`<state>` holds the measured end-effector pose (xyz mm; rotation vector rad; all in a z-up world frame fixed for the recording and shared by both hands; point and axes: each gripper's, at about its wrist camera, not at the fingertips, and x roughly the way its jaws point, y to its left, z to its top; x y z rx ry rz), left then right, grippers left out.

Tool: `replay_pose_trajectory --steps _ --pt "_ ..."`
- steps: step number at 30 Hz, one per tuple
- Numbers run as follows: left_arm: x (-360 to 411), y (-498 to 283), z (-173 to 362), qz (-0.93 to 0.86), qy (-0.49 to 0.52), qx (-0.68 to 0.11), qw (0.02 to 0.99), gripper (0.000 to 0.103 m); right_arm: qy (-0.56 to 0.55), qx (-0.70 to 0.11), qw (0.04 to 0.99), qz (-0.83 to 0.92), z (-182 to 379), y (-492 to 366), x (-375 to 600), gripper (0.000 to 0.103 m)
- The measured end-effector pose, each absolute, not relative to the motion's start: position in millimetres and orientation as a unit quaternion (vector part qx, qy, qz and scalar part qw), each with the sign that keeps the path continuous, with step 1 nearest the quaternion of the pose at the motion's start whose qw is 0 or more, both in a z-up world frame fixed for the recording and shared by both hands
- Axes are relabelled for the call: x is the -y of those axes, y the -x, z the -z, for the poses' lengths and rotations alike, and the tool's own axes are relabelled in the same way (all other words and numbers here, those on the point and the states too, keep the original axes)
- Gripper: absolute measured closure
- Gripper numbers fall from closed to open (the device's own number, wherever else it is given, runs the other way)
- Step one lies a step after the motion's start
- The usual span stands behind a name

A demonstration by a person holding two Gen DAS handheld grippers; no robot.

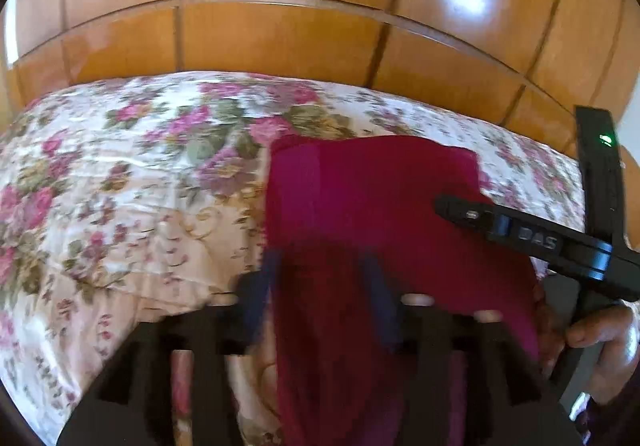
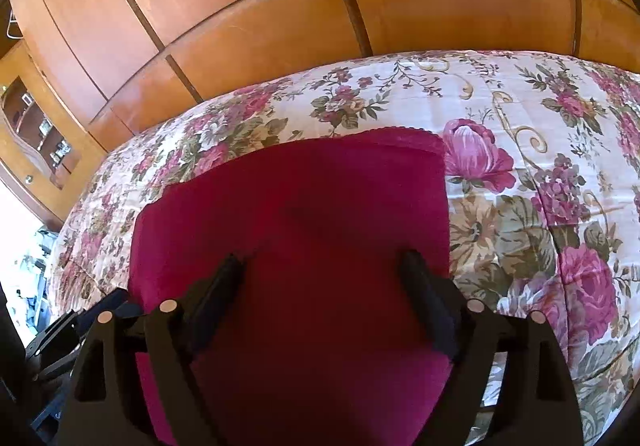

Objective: Fold small clothes

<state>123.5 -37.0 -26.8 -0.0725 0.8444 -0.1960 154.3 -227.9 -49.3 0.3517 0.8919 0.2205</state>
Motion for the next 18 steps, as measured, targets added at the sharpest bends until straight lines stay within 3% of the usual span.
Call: replay_pose_trajectory --steps 7,10,18 --pt "25 -121 25 0.101 0.052 -0.415 0.902 0.048 -0.175 -0.431 0.877 -0.124 43 -153 230 0.012" --pt "26 -116 22 0.1 0.035 -0.41 0.906 0.048 -0.184 -0.434 0.873 -0.128 37 -148 236 0.003" --pt "23 -115 27 0.112 0.028 -0.413 0.904 0.042 -0.239 -0.449 0.846 -0.161 54 -119 263 0.003"
